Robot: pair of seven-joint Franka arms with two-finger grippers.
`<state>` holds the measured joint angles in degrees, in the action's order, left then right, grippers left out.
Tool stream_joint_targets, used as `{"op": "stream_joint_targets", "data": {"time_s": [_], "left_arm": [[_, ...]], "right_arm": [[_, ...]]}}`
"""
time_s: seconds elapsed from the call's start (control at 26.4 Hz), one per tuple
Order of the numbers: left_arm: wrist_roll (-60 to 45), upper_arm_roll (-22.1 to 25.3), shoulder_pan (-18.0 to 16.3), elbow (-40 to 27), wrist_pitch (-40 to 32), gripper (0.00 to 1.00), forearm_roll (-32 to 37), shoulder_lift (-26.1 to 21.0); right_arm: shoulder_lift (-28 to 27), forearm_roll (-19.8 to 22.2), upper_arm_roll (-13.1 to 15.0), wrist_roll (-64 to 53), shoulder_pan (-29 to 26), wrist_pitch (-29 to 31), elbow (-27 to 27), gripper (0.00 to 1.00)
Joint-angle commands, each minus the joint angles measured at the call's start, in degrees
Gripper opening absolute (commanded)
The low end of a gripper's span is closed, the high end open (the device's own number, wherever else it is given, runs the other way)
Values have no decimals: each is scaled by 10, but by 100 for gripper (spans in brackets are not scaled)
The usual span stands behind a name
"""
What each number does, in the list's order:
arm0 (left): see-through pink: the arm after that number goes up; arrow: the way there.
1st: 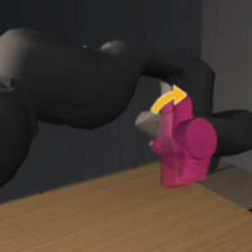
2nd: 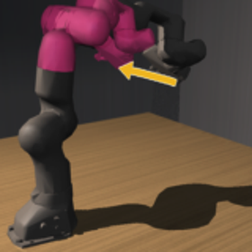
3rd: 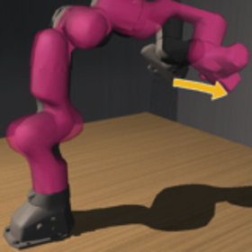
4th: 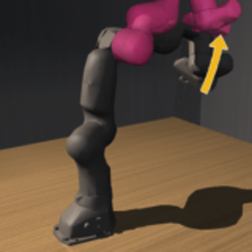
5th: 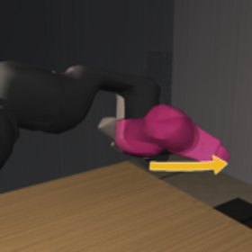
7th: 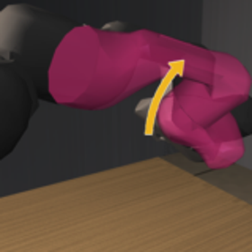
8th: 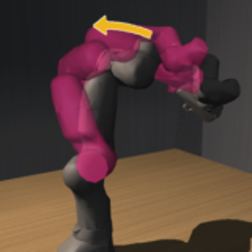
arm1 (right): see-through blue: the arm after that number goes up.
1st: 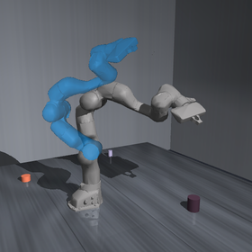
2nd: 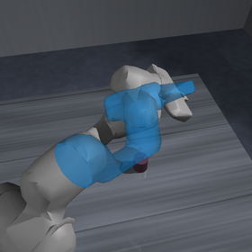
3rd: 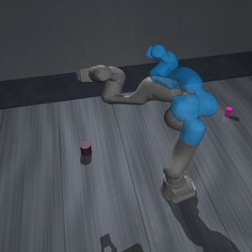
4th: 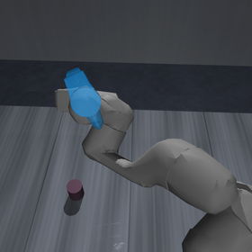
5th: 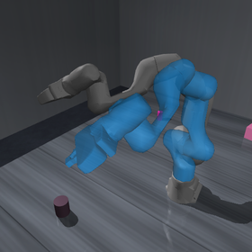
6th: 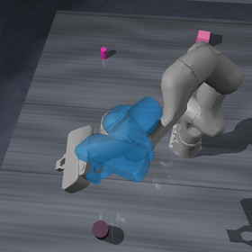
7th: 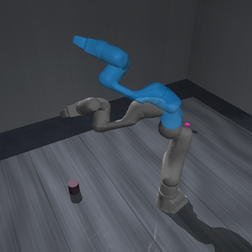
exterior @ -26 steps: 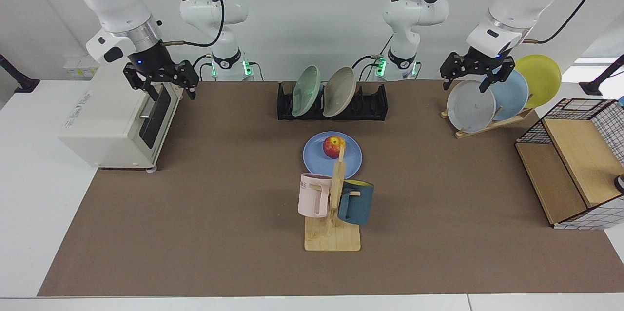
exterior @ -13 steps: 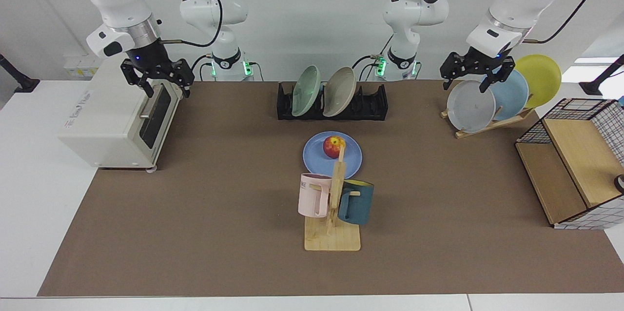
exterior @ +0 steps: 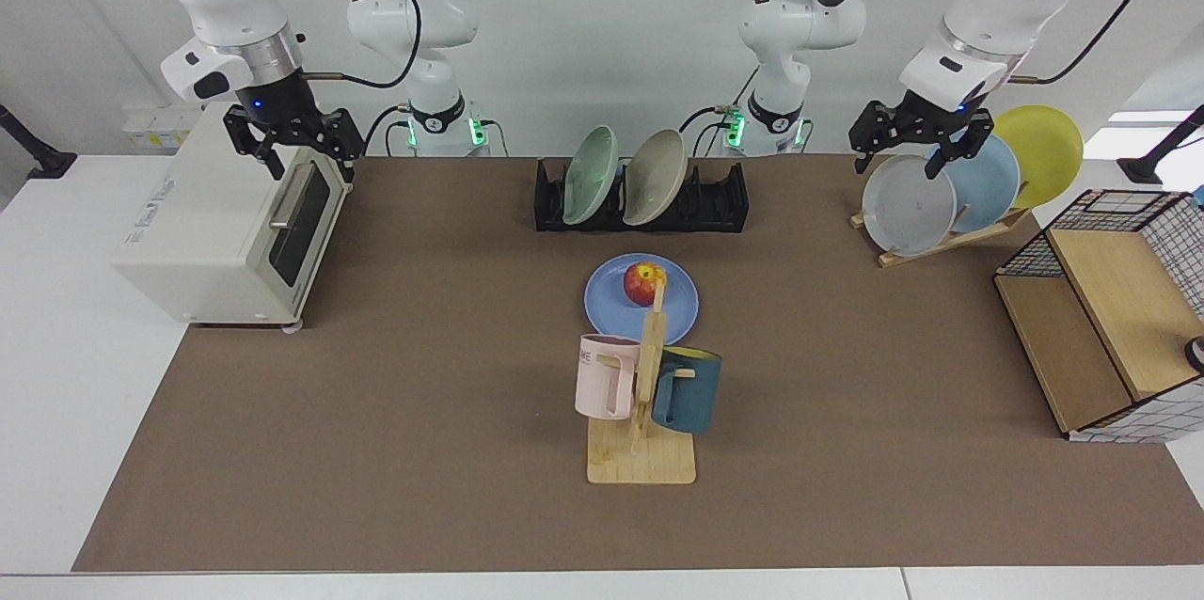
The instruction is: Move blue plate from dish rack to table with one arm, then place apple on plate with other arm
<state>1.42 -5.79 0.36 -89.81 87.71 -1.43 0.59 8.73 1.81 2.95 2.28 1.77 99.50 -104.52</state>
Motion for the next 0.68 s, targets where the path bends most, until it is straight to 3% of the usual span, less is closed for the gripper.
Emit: {"op": "stream_joint_targets", "data": {"time_s": [0.0, 0.64], "left_arm": [[-6, 0, -1, 7, -11, 100, 7, 2], [-6, 0, -1, 7, -11, 100, 7, 2]], "right_arm": [[-27, -7, -25, -8, -14, 3, 38, 100], [-52, -20, -30, -9, -36, 2, 64, 100]]}}
